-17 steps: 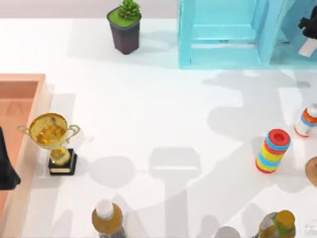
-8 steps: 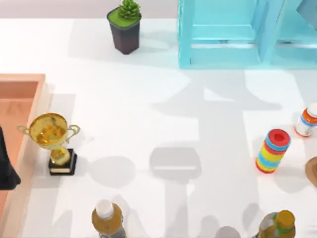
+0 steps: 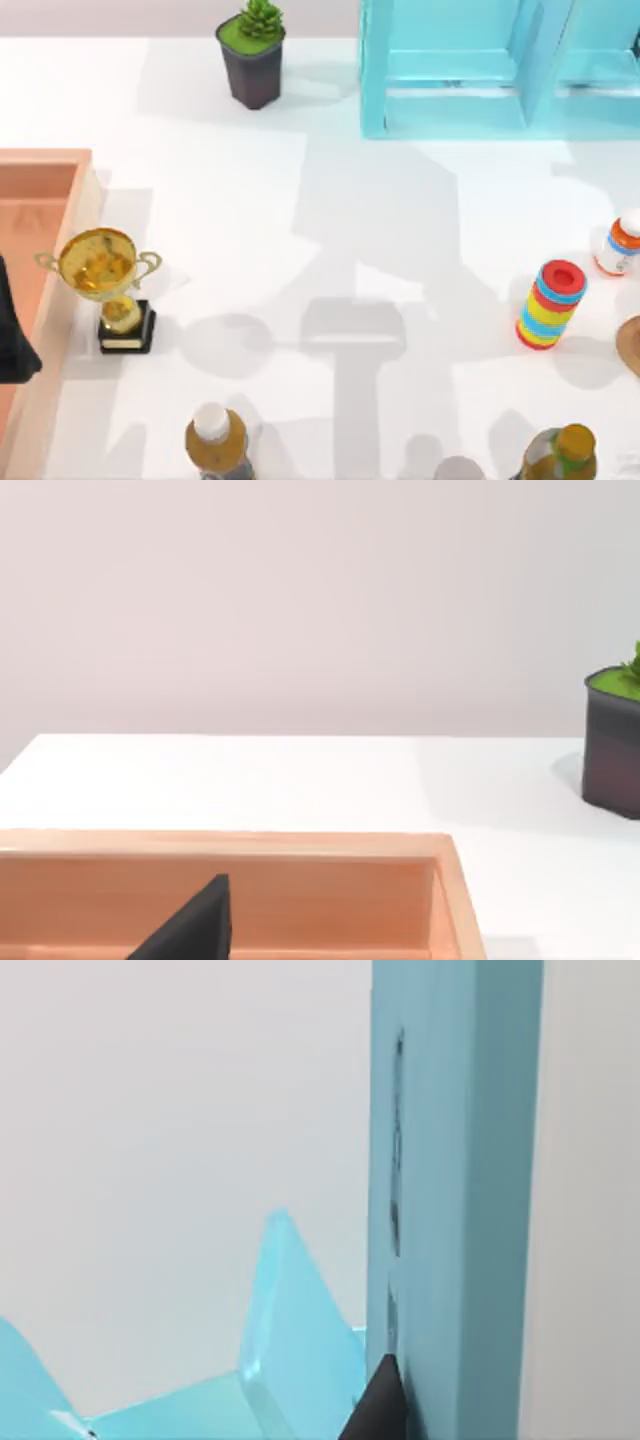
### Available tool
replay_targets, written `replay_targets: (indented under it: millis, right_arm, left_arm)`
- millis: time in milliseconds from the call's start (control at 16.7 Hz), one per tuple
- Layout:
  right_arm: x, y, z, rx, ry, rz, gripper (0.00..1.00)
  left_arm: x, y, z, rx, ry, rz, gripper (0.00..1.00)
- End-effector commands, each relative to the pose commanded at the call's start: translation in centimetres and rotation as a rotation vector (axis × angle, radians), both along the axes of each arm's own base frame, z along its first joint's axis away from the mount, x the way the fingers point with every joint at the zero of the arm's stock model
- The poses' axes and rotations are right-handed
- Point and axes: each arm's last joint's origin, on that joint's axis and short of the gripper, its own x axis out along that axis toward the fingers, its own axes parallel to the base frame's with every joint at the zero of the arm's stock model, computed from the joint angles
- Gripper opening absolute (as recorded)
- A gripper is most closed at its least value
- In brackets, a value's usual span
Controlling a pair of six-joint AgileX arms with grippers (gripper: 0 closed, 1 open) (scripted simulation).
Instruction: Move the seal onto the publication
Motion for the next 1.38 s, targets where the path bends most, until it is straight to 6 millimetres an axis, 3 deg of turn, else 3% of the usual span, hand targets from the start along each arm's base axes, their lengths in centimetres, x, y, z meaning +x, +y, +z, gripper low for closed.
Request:
replay_targets:
  millis: [240, 540, 720, 900, 1080, 1380]
  right_arm:
    - [-1.7, 0.1, 0.2, 0.006, 0.008, 0.006, 0.0]
    - [-1.6, 0.2, 0.0, 0.007, 0.015, 0.008, 0.0]
    - [-0.9, 1.7, -1.2, -0.056, 0.055, 0.046, 0.0]
    - [0.2, 5.2, -2.8, -0.215, 0.088, 0.13, 0.0]
    - [0.8, 10.0, -4.7, -0.455, 0.092, 0.236, 0.0]
    - [-0.4, 18.6, -8.5, -0.969, 0.035, 0.414, 0.0]
  left_arm:
    - [0.0, 0.0, 0.0, 0.0, 0.0, 0.0, 1.0]
    - [0.0, 0.0, 0.0, 0.0, 0.0, 0.0, 1.0]
    - [0.0, 0.0, 0.0, 0.0, 0.0, 0.0, 1.0]
    - [0.0, 0.0, 0.0, 0.0, 0.0, 0.0, 1.0]
    - [0.0, 0.0, 0.0, 0.0, 0.0, 0.0, 1.0]
    - [0.0, 0.0, 0.0, 0.0, 0.0, 0.0, 1.0]
